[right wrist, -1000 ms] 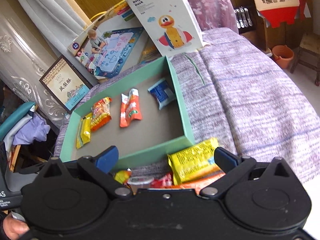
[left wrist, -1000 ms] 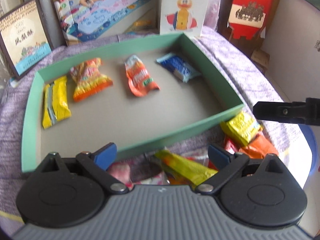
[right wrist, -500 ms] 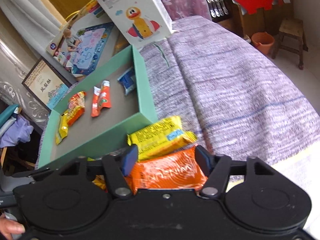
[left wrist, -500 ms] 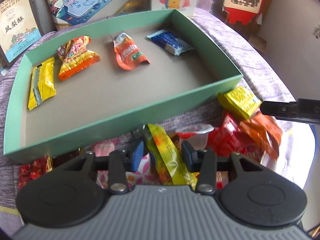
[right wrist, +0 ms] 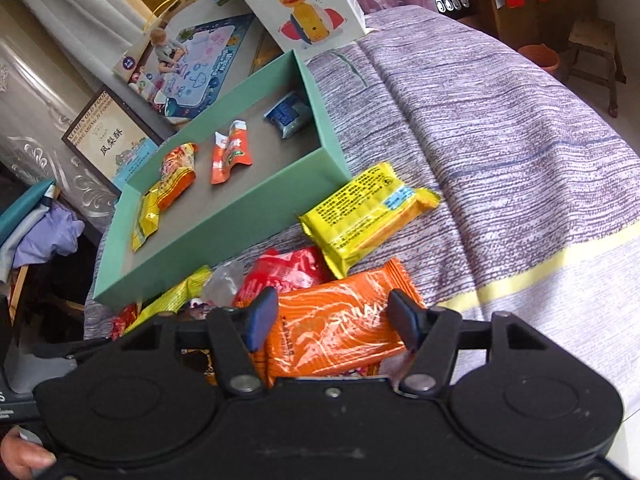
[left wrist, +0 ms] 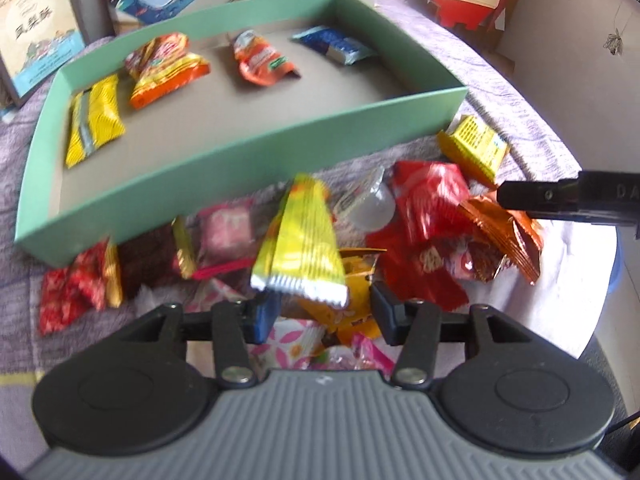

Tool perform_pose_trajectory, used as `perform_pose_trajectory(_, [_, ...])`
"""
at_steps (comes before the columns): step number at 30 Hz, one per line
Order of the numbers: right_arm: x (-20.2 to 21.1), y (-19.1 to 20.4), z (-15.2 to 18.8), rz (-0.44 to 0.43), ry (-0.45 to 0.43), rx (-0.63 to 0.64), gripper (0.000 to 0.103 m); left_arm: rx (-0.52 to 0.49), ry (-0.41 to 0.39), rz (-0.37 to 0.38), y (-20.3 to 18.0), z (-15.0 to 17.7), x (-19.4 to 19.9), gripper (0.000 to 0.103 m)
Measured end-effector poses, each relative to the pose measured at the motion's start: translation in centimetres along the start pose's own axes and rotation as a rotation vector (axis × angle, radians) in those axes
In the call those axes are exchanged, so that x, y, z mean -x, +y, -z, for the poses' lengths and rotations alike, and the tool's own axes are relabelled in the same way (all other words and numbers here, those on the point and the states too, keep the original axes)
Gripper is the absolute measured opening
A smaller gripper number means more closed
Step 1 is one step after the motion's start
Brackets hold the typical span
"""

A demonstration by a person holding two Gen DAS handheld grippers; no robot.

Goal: Organize snacks
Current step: 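Grasp the yellow-green stick packet with the left tool while the right tool grasps the orange WINSUN pack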

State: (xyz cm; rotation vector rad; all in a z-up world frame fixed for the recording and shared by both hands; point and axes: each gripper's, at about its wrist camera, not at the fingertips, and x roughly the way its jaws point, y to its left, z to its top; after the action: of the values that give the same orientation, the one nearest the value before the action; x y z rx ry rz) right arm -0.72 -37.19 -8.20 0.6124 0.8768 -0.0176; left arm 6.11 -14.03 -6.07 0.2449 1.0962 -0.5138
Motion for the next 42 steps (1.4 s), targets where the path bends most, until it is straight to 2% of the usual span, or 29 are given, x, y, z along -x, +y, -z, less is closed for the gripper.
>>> perform_pose_trajectory(7, [-0.3, 2.3, 0.6, -0.021, 0.023, 0.035, 0.068, 0.053, -0.003, -0.007, 2.3, 1.5, 0.7, 0.059])
perform_pose_trajectory(10, [0.1, 2.7, 0.5, -0.032, 0.020, 0.043, 0.067, 0.039, -0.011, -0.003, 2.5, 2.0, 1.3, 0.064])
perform_pose_trajectory(15, [1.3, 1.2, 0.0, 0.005, 0.011, -0.006, 0.067, 0.031, -0.041, -0.037, 2.8, 2.6, 2.2, 0.071])
perform_pose_trajectory(18, [2.0, 0.1, 0.2, 0.034, 0.020, -0.038, 0.068, 0.049, -0.044, -0.015, 3.3, 2.5, 2.1, 0.072])
perform_pose_trajectory(20, [2.3, -0.5, 0.6, 0.052, 0.028, -0.050, 0.068, 0.042, -0.052, -0.003, 3.1, 2.6, 2.0, 0.067])
perform_pose_trajectory(21, [2.5, -0.5, 0.8, 0.060, 0.030, -0.050, 0.068, 0.033, -0.057, 0.006, 2.9, 2.6, 2.0, 0.057])
perform_pose_trajectory(22, [2.6, -0.5, 1.1, 0.066, 0.031, -0.050, 0.065, 0.025, -0.059, 0.021, 2.6, 2.6, 1.9, 0.046])
perform_pose_trajectory(23, [2.7, -0.5, 1.4, 0.068, 0.035, -0.054, 0.055, 0.017, -0.057, 0.036, 2.3, 2.6, 1.8, 0.042])
perform_pose_trajectory(25, [2.4, -0.6, 1.5, 0.074, 0.056, -0.076, 0.043, -0.001, -0.060, 0.049, 1.7, 2.7, 1.6, 0.040])
perform_pose_trajectory(30, [0.5, -0.6, 0.5, 0.108, 0.068, -0.137, 0.043, 0.024, -0.061, 0.074, 2.0, 2.6, 1.4, 0.041])
perform_pose_trajectory(34, [-0.9, 0.1, -1.1, 0.157, 0.066, -0.115, 0.049, 0.058, -0.083, 0.074, 3.6, 2.8, 2.5, 0.049])
perform_pose_trajectory(38, [-1.9, 1.5, -1.5, 0.191, 0.076, -0.087, 0.067, 0.108, -0.111, 0.073, 5.3, 2.7, 3.7, 0.054])
perform_pose_trajectory(42, [-3.2, 3.4, -0.4, 0.268, 0.092, 0.014, 0.069, 0.142, -0.133, 0.070, 6.5, 2.0, 4.2, 0.055])
